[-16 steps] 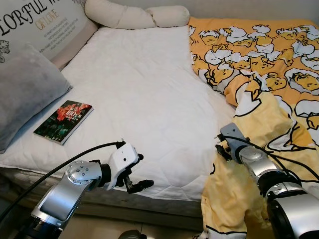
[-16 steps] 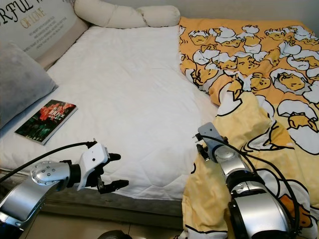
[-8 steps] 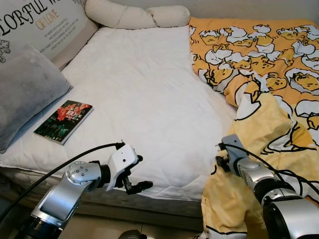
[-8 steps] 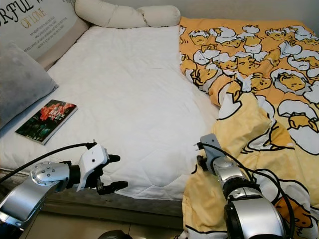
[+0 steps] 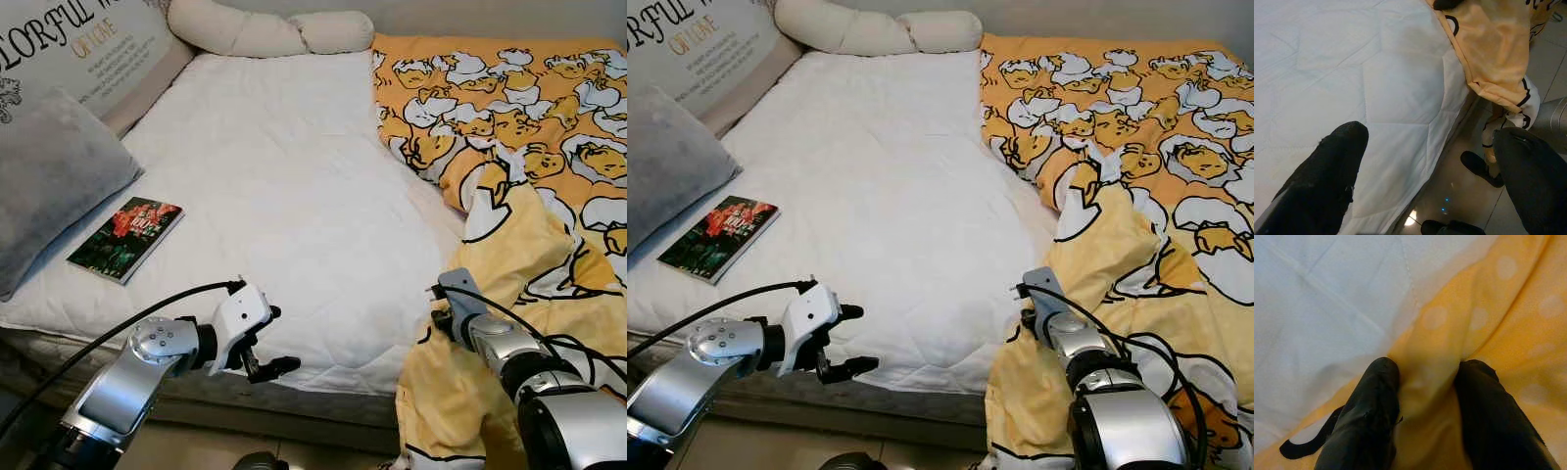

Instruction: Clean up the room

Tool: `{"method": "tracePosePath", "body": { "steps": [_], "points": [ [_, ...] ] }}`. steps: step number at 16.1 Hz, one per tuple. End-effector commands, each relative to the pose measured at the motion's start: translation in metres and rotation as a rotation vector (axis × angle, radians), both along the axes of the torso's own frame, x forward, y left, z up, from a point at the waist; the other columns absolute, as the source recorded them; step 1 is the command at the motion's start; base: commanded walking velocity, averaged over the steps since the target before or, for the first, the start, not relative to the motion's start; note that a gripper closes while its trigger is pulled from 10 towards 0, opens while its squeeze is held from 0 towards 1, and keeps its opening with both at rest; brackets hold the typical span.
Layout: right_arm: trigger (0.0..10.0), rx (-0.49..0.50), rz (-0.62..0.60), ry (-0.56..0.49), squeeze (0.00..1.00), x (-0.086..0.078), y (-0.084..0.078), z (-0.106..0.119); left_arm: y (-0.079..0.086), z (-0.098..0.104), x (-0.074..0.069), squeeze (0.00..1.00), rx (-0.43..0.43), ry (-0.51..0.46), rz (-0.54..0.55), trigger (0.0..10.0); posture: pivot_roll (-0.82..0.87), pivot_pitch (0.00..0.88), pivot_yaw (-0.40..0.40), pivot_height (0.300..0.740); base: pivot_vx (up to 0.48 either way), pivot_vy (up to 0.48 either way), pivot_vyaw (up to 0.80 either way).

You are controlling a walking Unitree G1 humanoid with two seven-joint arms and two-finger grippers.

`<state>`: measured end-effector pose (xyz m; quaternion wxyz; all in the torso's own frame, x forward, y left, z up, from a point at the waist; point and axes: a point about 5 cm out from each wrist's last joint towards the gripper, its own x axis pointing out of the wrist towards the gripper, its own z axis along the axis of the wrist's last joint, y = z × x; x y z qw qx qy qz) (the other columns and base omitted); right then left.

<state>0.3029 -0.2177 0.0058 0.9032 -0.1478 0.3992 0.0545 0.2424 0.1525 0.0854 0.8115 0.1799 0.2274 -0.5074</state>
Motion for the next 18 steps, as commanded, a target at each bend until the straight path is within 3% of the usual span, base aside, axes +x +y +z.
{"method": "tracePosePath", "body": {
  "steps": [1,7,9,12,14,18],
  "points": [
    [0.0,0.012,-0.008,0.024,0.00,-0.005,-0.002,-0.004,0.000,0.000,-0.001,0.00,0.020,-0.005,-0.008,10.0,0.12,0.000,0.066,0.740,0.000,0.000,0.00],
    [0.0,0.031,-0.002,0.030,0.00,-0.006,-0.002,-0.005,-0.001,0.001,0.000,0.00,0.020,-0.006,-0.009,10.0,0.12,0.000,0.066,0.740,0.000,0.000,0.00],
    [0.0,0.085,0.035,0.026,0.00,-0.004,0.005,-0.004,0.000,0.001,0.000,0.00,0.020,-0.005,-0.008,10.0,0.12,0.000,0.066,0.740,0.000,0.000,0.00],
    [0.0,0.217,0.215,0.032,0.00,0.000,0.024,0.001,0.000,0.002,0.000,0.00,0.021,-0.005,-0.005,10.0,0.13,0.000,0.060,0.740,0.000,0.000,0.00],
    [0.0,0.408,0.536,0.085,0.00,-0.007,0.044,0.007,0.000,0.001,0.000,0.00,0.020,-0.004,-0.001,10.0,0.13,0.000,0.057,0.740,0.000,0.000,0.00],
    [0.0,0.606,0.838,0.193,0.00,-0.029,0.045,0.013,0.000,0.001,0.000,0.00,0.019,-0.001,-0.002,10.0,0.12,0.000,0.062,0.740,0.000,0.000,0.00]
  ]
}}
